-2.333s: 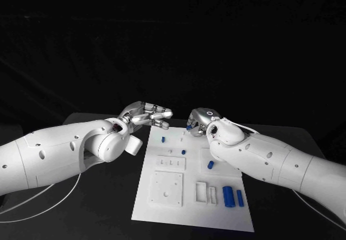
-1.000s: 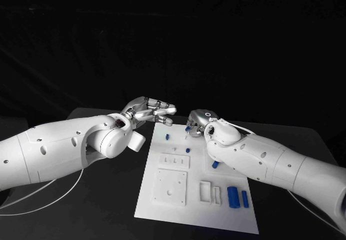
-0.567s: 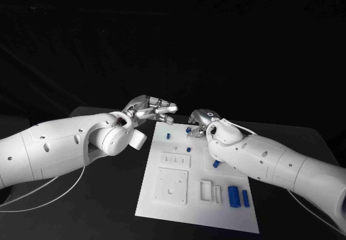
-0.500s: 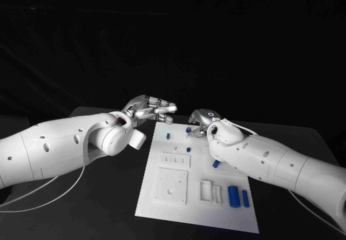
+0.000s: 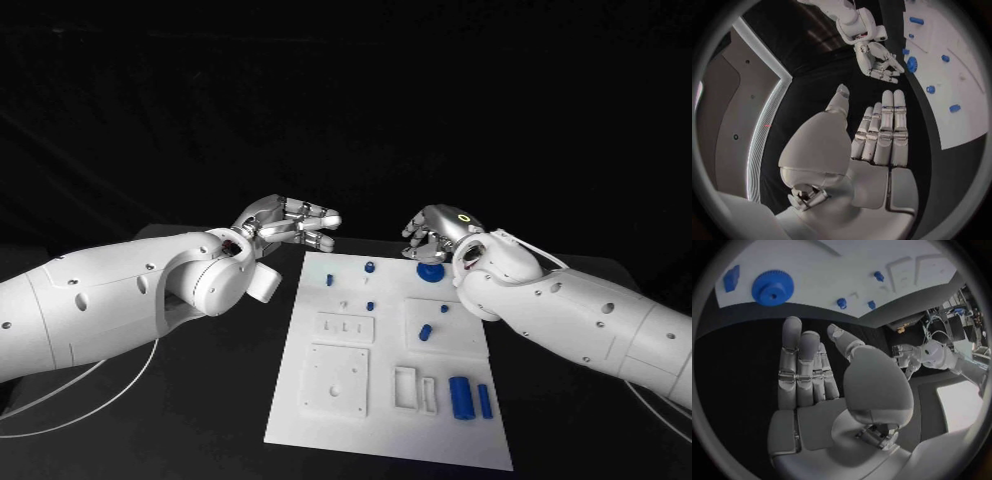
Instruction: Assemble the parts on the task board
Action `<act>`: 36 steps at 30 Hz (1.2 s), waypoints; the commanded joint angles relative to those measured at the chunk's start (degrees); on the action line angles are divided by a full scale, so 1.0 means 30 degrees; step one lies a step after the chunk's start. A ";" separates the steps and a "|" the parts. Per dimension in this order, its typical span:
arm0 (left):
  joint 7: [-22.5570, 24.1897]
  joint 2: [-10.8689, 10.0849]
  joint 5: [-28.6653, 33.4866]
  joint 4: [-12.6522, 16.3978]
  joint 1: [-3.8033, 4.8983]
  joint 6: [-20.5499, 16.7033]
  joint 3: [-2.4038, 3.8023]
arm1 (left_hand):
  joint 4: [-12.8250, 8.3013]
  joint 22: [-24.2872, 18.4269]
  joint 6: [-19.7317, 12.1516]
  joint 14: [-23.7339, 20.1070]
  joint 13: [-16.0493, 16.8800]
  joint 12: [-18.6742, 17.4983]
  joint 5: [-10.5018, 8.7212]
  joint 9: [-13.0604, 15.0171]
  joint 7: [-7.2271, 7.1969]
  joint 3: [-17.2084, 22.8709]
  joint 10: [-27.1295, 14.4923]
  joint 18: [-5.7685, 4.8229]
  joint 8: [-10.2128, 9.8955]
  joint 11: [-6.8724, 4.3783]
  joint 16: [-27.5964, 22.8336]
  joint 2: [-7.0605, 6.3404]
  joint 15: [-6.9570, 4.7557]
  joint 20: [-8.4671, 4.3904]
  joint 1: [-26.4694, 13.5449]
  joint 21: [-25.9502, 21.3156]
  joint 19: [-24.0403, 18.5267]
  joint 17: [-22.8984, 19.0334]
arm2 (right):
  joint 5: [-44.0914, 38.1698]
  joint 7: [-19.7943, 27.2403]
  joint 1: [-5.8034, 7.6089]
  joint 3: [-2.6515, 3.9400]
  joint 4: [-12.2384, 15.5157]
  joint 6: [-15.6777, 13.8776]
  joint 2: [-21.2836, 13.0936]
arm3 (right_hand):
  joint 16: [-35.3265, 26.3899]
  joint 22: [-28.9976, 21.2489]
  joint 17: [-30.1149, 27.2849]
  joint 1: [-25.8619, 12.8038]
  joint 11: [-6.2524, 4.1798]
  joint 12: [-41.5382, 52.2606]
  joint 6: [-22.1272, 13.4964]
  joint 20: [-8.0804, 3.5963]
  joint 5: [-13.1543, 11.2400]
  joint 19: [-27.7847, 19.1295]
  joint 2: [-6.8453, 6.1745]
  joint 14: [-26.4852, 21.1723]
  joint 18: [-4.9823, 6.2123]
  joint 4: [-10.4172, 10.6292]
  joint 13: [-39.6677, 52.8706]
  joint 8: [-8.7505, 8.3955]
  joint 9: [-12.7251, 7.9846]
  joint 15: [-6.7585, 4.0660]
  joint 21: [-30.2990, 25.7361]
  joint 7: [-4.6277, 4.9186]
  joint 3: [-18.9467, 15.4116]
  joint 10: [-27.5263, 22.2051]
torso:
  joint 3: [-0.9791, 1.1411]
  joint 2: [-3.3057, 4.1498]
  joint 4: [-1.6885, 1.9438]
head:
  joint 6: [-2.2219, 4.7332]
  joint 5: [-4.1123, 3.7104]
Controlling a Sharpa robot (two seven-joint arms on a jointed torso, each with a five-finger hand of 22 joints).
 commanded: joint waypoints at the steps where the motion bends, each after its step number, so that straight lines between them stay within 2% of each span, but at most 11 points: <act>1: 0.0355 -0.0091 -0.0138 0.0029 0.0038 0.0275 0.0023 | 0.0000 -0.0015 -0.0156 -0.0156 0.0032 0.0100 -0.0017 0.0003 0.0018 0.0148 -0.0101 -0.0047 0.0040 0.0003 -0.0009 -0.0082 0.0045 0.0109 0.0072 0.0046 -0.0089 0.0000 | 0.2277 0.1072 -0.0011 0.0193 0.0335 0.1194 -0.0592 | 0.0049 0.0137 0.0168 0.0029 -0.0406 0.1692 -0.0156 -0.0446 0.0419 0.0495 0.0030 -0.0045 -0.0615 -0.0306 0.1400 -0.0041 -0.0007 -0.0353 0.0065 -0.0062 -0.1535 0.1034 | 0.0052 -0.0121 -0.0301 | 0.0031 -0.0014; 2: 0.0367 -0.0122 -0.0154 0.0034 0.0038 0.0292 0.0023 | 0.0000 -0.0015 -0.0156 -0.0156 0.0032 0.0100 -0.0017 0.0003 0.0018 0.0148 -0.0101 -0.0047 0.0040 0.0003 -0.0009 -0.0082 0.0045 0.0109 0.0072 0.0046 -0.0089 0.0000 | 0.2527 0.1138 -0.0011 0.0277 0.0380 0.1494 -0.0846 | 0.0128 0.0269 0.0383 0.0293 -0.0569 0.5124 -0.0252 -0.0654 0.0714 0.0566 0.0385 0.0027 -0.0865 -0.0466 0.4719 -0.0015 0.0030 -0.0486 0.0120 -0.0113 -0.3080 0.0103 | 0.0057 -0.0140 -0.0351 | 0.0032 -0.0032; 3: 0.0376 -0.0138 -0.0166 0.0033 0.0037 0.0307 0.0023 | 0.0000 -0.0015 -0.0156 -0.0156 0.0032 0.0100 -0.0017 0.0003 0.0018 0.0148 -0.0101 -0.0047 0.0040 0.0003 -0.0009 -0.0082 0.0045 0.0109 0.0072 0.0046 -0.0089 0.0000 | 0.2683 0.1182 -0.0011 0.0329 0.0384 0.1736 -0.1027 | 0.0399 0.0559 0.0889 0.0458 -0.0483 1.1586 -0.0287 -0.0730 0.1049 0.0559 0.1357 -0.0011 -0.1054 -0.0485 1.1616 -0.0009 0.0103 -0.0515 0.0231 -0.0065 -0.4476 -0.4542 | 0.0061 -0.0154 -0.0396 | 0.0034 -0.0032; 6: 0.0390 -0.0157 -0.0188 0.0017 0.0035 0.0350 0.0022 | -0.0002 -0.0006 -0.0193 -0.0167 0.0032 0.0102 -0.0018 0.0002 0.0031 0.0177 -0.0127 -0.0045 0.0041 0.0005 0.0025 -0.0093 0.0045 0.0110 0.0079 0.0074 -0.0106 0.0008 | 0.2942 0.1266 -0.0022 0.0421 0.0265 0.2406 -0.1372 | 0.1112 0.1016 0.1861 0.0266 -0.0424 1.3198 -0.0818 -0.0530 0.1187 0.0519 0.1047 -0.0208 -0.0663 -0.0634 1.3200 -0.0021 0.0243 -0.0344 0.0492 -0.0017 -0.4450 -0.4326 | 0.0092 -0.0152 -0.0457 | 0.0001 -0.0002; 9: 0.0394 -0.0158 -0.0198 -0.0024 0.0031 0.0385 0.0020 | -0.0002 -0.0006 -0.0193 -0.0167 0.0032 0.0102 -0.0018 0.0002 0.0031 0.0177 -0.0127 -0.0045 0.0041 0.0005 0.0025 -0.0093 0.0045 0.0110 0.0079 0.0074 -0.0106 0.0008 | 0.2854 0.1269 -0.0091 0.0466 0.0033 0.2860 -0.1504 | 0.2019 0.2273 0.3482 0.0207 -0.0368 1.4487 -0.0963 -0.0435 0.1598 0.0464 0.1109 -0.0480 -0.0497 -0.0592 1.4703 -0.0053 0.0535 -0.0258 0.1724 0.0024 -0.4763 -0.4632 | 0.0132 -0.0142 -0.0498 | -0.0040 0.0024; 11: 0.0396 -0.0151 -0.0202 -0.0052 0.0029 0.0406 0.0019 | -0.0002 -0.0006 -0.0193 -0.0167 0.0032 0.0102 -0.0018 0.0002 0.0031 0.0177 -0.0127 -0.0045 0.0041 0.0005 0.0025 -0.0093 0.0045 0.0110 0.0079 0.0074 -0.0106 0.0008 | 0.2688 0.1237 -0.0164 0.0483 -0.0178 0.3067 -0.1496 | 0.2599 0.3731 0.5198 0.0185 -0.0331 1.5047 -0.1056 -0.0359 0.1795 0.0334 0.1129 -0.0401 -0.0361 -0.0602 1.5653 -0.0051 0.0948 -0.0217 0.3090 0.0019 -0.4996 -0.4533 | 0.0087 -0.0157 -0.0429 | -0.0060 -0.0088; 18: 0.0345 -0.0117 -0.0208 -0.0086 0.0023 0.0473 0.0016 | -0.0021 0.0009 -0.0242 -0.0162 0.0033 0.0103 -0.0017 0.0002 0.0039 0.0192 -0.0140 -0.0039 0.0040 0.0003 0.0086 -0.0066 0.0036 0.0104 0.0068 0.0127 -0.0119 0.0024 | 0.2339 0.1183 -0.0453 0.0503 -0.1231 0.3346 -0.0977 | 0.3009 0.5098 0.6838 0.0239 -0.0223 1.5496 -0.1756 -0.0267 0.1671 0.0375 0.1074 -0.0171 -0.0328 -0.0415 1.6559 -0.0047 0.1058 -0.0121 0.3969 0.0158 -0.5210 -0.4248 | 0.0067 -0.0120 -0.0297 | -0.0097 -0.0188; 21: 0.0311 -0.0100 -0.0210 -0.0084 0.0021 0.0479 0.0015 | -0.0021 0.0009 -0.0242 -0.0162 0.0033 0.0103 -0.0017 0.0002 0.0039 0.0192 -0.0140 -0.0039 0.0040 0.0003 0.0086 -0.0066 0.0036 0.0104 0.0068 0.0127 -0.0119 0.0024 | 0.2214 0.1184 -0.0607 0.0505 -0.1661 0.3298 -0.0689 | 0.3089 0.5390 0.7151 0.0359 -0.0171 1.5509 -0.1964 -0.0217 0.1240 0.0372 0.1015 -0.0145 -0.0274 -0.0167 1.6610 -0.0037 0.0997 -0.0074 0.4042 0.0215 -0.5301 -0.4313 | 0.0073 -0.0097 -0.0281 | -0.0065 -0.0196; 24: 0.0237 -0.0085 -0.0217 -0.0086 0.0019 0.0474 0.0014 | -0.0045 0.0018 -0.0292 -0.0154 0.0033 0.0104 -0.0018 -0.0001 0.0039 0.0174 -0.0152 -0.0038 0.0037 0.0007 0.0116 -0.0034 0.0032 0.0099 0.0057 0.0156 -0.0119 0.0032 | 0.2129 0.1200 -0.0729 0.0505 -0.2091 0.3248 -0.0397 | 0.3163 0.5894 0.7583 0.0491 -0.0162 1.5538 -0.1981 -0.0192 0.1262 0.0416 0.0920 -0.0098 -0.0266 0.0068 1.6661 -0.0048 0.0953 -0.0063 0.4181 0.0214 -0.5336 -0.4312 | 0.0085 -0.0076 -0.0292 | -0.0075 -0.0170; 29: 0.0160 -0.0035 -0.0234 -0.0098 0.0017 0.0497 0.0013 | -0.0100 0.0026 -0.0330 -0.0166 0.0033 0.0102 -0.0015 -0.0002 0.0050 0.0177 -0.0183 -0.0033 0.0038 0.0016 0.0137 0.0033 0.0034 0.0099 0.0092 0.0186 -0.0128 0.0036 | 0.2078 0.1199 -0.0864 0.0504 -0.2702 0.3109 0.0009 | 0.3165 0.6136 0.7763 0.0469 -0.0162 1.5590 -0.1970 -0.0194 0.1423 0.0455 0.0969 -0.0059 -0.0272 0.0084 1.6710 -0.0043 0.0927 -0.0063 0.4127 0.0219 -0.5317 -0.4284 | 0.0071 -0.0060 -0.0315 | -0.0061 -0.0031; 36: 0.0115 -0.0022 -0.0242 -0.0055 0.0015 0.0531 0.0012 | -0.0100 0.0026 -0.0330 -0.0166 0.0033 0.0102 -0.0015 -0.0002 0.0050 0.0177 -0.0183 -0.0033 0.0038 0.0016 0.0137 0.0033 0.0034 0.0099 0.0092 0.0186 -0.0128 0.0036 | 0.2060 0.1170 -0.0947 0.0502 -0.3310 0.3015 0.0372 | 0.3187 0.6507 0.7963 0.0311 -0.0190 1.5595 -0.1850 -0.0223 0.1549 0.0540 0.1060 -0.0035 -0.0298 -0.0180 1.6727 -0.0070 0.0850 -0.0091 0.4026 0.0200 -0.5134 -0.4252 | 0.0066 -0.0040 -0.0291 | -0.0090 -0.0031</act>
